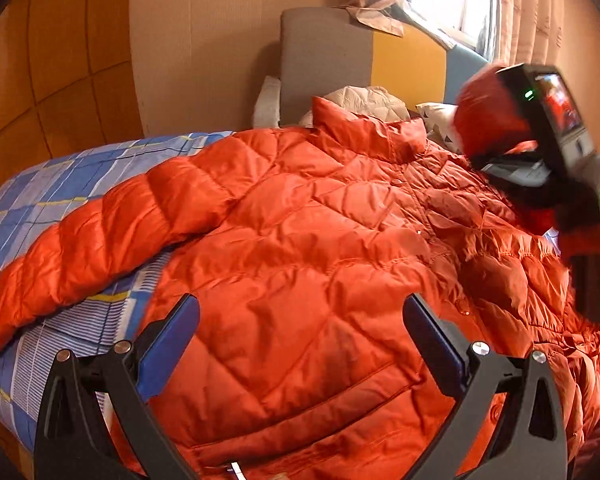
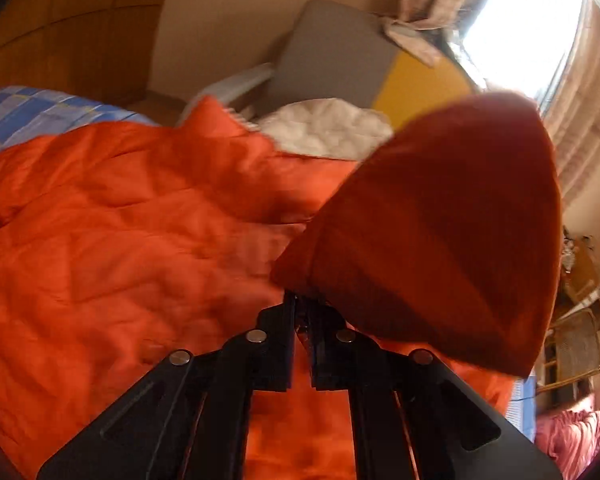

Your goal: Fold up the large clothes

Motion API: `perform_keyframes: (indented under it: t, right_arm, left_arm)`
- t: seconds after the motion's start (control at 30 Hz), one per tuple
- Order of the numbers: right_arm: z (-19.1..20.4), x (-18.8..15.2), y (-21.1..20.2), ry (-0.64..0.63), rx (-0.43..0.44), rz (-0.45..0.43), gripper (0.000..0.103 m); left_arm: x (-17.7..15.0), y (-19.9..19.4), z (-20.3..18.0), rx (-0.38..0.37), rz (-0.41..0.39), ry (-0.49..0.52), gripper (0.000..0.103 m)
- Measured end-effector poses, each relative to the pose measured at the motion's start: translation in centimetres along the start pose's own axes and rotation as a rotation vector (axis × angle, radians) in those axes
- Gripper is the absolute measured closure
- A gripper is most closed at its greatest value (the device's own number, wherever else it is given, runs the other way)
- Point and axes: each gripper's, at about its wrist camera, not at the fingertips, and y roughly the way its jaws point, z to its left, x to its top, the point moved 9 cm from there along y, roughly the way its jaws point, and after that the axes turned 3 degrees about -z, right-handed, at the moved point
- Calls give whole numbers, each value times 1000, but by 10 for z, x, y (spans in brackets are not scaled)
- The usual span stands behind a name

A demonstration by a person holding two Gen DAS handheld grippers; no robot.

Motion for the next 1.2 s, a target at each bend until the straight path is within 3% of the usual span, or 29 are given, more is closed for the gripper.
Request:
perform_keyframes:
  t: [0.03,0.1,0.13,0.17,0.33,0.53,0.63,0.7,0.83,0.9,0.93,0.97,1.03,1.13,1.2]
  right_arm:
    - [12,-3,0,9,31,9,91]
    - [32,-10,1,46,99,35,52]
    - [37,-13,-3,69,120,28,25]
    - [39,-15,-9,102,126,6,21]
    - [27,-43,-28,238,188,24,21]
    - [-30,-88,-45,441,186,54,20]
    - [-59,-101,-44,548,151,52,20]
    - [-83,-105,-45,603,117,36,20]
    - [-119,-103,-36,694,78,20,20]
    - [-133,-103,-29,721,67,17,20]
    - [-140,-103,-26,729,63,19,20]
    - [-143,-100,-21,736,60,20,21]
    - [-148,-94,-11,747,74,25,25]
    - [-138,-86,7,717,91,41,28]
    - [-126,-83,21,679,92,70,34]
  left_arm:
    - [0,-1,4,-3,1,-7,2]
    - [0,-1,10,-14,5,-24,2]
    - [1,-1,12,-17,8,-31,2]
    - [1,1,14,-28,14,-40,2]
    - [11,14,16,-85,38,-97,2]
    - [41,51,4,-146,66,-143,3]
    - [56,78,-4,-187,107,-176,16]
    - [64,99,-11,-213,142,-205,18]
    - [68,138,-20,-224,217,-248,30]
    - [70,153,-27,-246,236,-255,44]
    - [71,156,-30,-249,239,-240,74]
    - [73,156,-31,-235,230,-217,94]
    - [81,145,-27,-258,162,-228,98]
    - [86,130,-8,-227,102,-236,101]
    - [81,127,2,-196,108,-227,101]
